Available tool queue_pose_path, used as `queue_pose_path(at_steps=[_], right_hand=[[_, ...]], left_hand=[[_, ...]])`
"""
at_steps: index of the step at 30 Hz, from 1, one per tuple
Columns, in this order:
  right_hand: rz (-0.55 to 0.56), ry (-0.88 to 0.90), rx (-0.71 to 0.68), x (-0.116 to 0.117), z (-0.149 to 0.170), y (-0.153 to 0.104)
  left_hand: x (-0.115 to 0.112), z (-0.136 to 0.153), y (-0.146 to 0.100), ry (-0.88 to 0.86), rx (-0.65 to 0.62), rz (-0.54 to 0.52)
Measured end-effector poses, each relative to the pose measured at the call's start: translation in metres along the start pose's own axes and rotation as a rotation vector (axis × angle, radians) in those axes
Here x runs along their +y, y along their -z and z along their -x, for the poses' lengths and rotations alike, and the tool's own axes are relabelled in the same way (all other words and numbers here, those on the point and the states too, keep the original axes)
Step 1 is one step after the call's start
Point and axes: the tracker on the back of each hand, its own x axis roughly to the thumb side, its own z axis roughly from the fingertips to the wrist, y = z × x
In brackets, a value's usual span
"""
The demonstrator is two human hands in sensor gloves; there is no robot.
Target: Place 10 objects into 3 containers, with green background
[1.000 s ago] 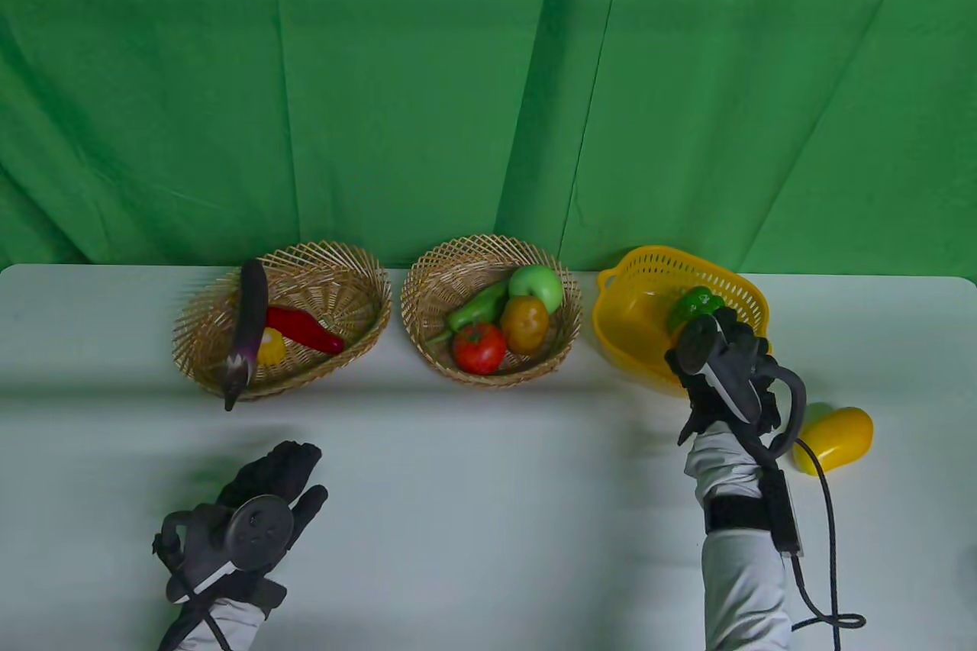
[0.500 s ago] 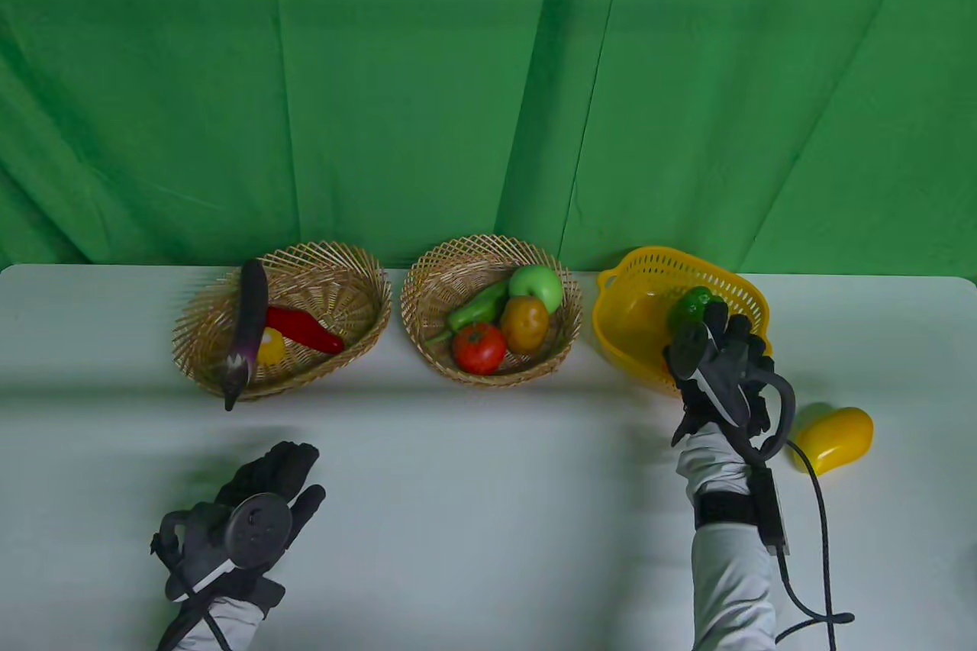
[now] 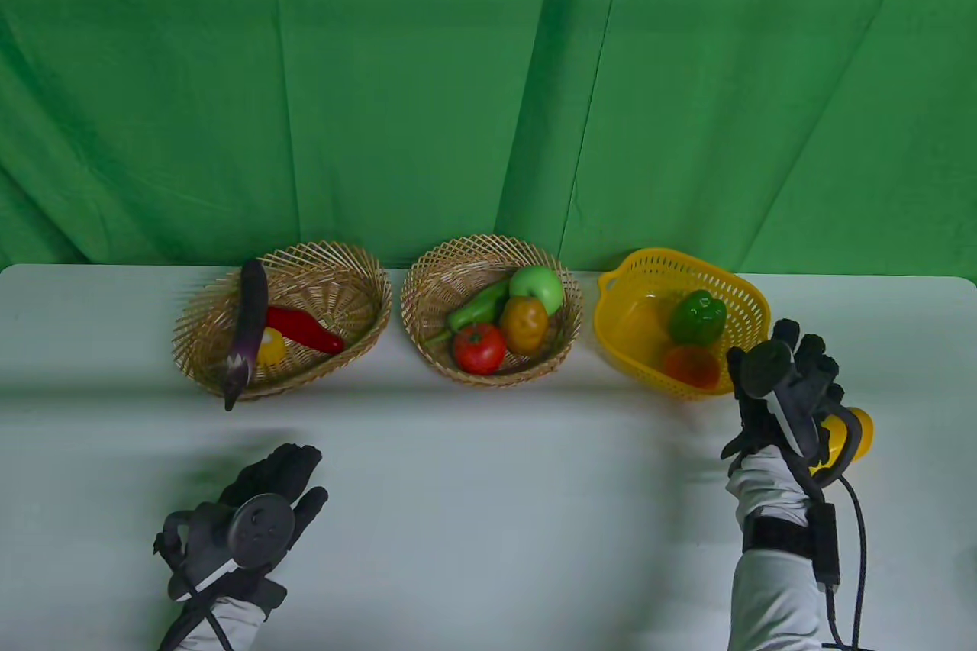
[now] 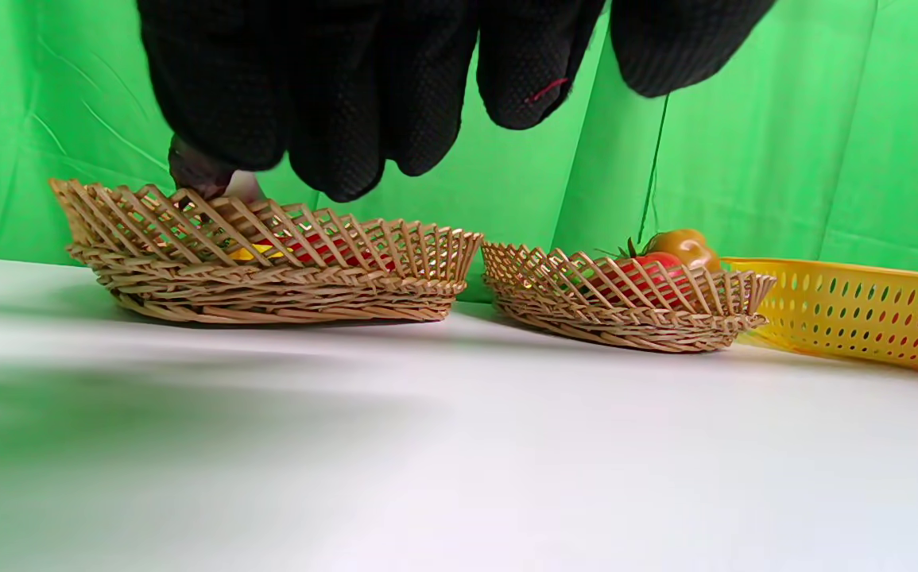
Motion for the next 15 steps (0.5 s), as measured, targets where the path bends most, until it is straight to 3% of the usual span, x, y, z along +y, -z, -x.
queue_pose_path(at_steps=[15], right_hand=[[-0.086, 0.009, 0.162, 0.030, 0.063, -0.001]], left_hand=[[-0.002, -0.003, 0.000, -0.015, -0.011, 0.003]])
